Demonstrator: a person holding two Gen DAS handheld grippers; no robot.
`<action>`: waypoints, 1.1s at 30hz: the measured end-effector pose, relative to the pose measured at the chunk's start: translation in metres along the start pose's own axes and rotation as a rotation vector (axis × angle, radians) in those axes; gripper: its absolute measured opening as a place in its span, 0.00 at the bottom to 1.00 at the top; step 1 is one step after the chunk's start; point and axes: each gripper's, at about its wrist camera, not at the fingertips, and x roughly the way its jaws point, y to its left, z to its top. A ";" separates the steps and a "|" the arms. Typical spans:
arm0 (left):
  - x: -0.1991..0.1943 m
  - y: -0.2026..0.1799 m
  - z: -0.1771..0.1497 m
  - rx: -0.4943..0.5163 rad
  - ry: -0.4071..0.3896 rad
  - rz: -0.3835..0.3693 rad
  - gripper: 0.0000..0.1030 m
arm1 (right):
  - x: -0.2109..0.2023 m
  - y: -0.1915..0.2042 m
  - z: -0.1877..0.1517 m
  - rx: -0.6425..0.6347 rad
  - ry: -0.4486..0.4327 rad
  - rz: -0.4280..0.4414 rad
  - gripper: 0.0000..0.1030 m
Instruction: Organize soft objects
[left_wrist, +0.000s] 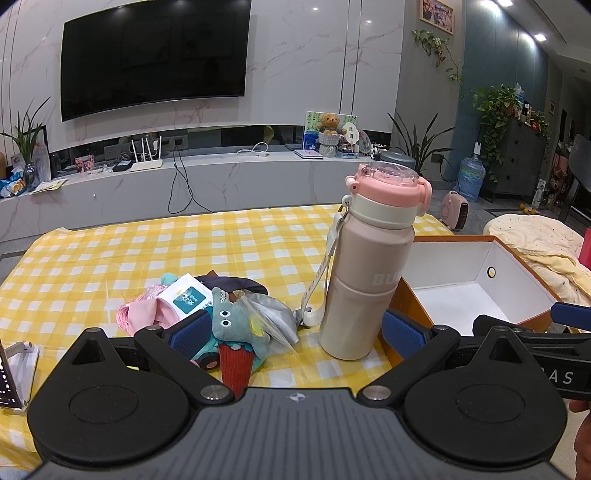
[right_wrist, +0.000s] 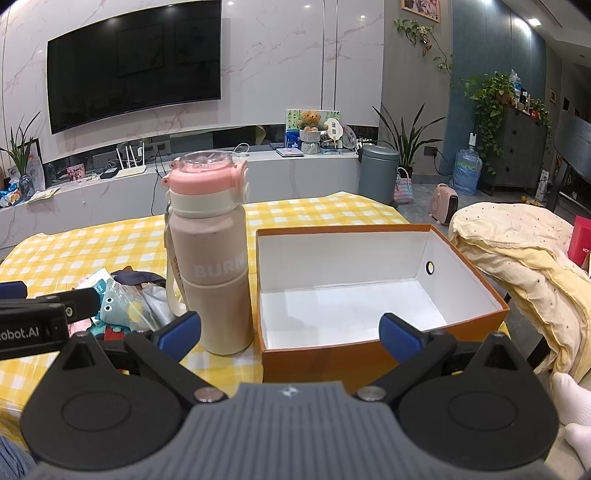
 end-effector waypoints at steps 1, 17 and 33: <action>0.000 0.000 0.001 0.000 -0.001 0.000 1.00 | 0.000 0.000 0.000 0.000 0.000 0.000 0.98; -0.005 -0.009 -0.002 -0.002 0.000 -0.004 1.00 | -0.001 -0.002 -0.004 0.008 0.005 -0.006 0.98; -0.002 0.001 -0.002 -0.011 0.009 -0.058 1.00 | 0.001 0.003 -0.005 -0.018 0.000 0.007 0.97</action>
